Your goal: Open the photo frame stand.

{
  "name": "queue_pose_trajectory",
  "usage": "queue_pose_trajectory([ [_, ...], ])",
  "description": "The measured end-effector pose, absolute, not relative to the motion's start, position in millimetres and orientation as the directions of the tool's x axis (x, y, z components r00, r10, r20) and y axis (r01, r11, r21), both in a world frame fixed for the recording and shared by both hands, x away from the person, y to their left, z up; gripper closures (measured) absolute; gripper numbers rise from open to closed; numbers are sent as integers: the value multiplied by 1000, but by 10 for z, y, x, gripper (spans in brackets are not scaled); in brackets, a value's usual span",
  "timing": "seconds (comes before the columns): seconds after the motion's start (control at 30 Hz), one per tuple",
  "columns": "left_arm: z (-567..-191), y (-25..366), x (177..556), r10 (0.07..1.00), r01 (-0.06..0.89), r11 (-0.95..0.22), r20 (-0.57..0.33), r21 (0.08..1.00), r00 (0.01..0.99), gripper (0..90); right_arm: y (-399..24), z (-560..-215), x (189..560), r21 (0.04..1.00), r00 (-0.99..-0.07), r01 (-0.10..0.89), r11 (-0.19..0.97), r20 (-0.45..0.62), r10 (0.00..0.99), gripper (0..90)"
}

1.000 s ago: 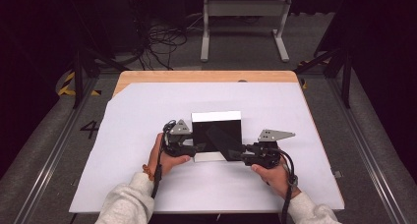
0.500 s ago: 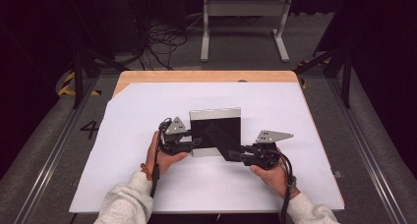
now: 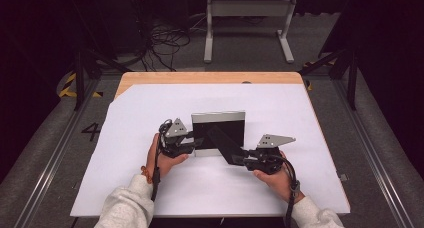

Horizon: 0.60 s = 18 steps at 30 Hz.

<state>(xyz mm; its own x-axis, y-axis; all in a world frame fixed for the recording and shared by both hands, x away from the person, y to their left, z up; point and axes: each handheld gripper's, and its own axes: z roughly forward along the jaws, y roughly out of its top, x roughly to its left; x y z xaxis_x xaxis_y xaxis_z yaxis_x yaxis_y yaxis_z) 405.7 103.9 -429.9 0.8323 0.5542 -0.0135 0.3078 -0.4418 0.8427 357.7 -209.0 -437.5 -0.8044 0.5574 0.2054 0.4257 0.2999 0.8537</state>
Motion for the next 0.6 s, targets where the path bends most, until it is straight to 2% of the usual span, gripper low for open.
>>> queue_pose_trajectory([
  [0.23, -4288, 1051, 4033, 541, 302, -439, -19, 847, 841, 636, -2076, -4367, 3549, 847, -817, 398, 351, 154, 555, 686],
  [0.6, -4433, 957, 4032, 496, 305, -498, -23, 811, 868, 546, -2071, -4366, 3528, 838, -828, 383, 388, 126, 546, 690],
])
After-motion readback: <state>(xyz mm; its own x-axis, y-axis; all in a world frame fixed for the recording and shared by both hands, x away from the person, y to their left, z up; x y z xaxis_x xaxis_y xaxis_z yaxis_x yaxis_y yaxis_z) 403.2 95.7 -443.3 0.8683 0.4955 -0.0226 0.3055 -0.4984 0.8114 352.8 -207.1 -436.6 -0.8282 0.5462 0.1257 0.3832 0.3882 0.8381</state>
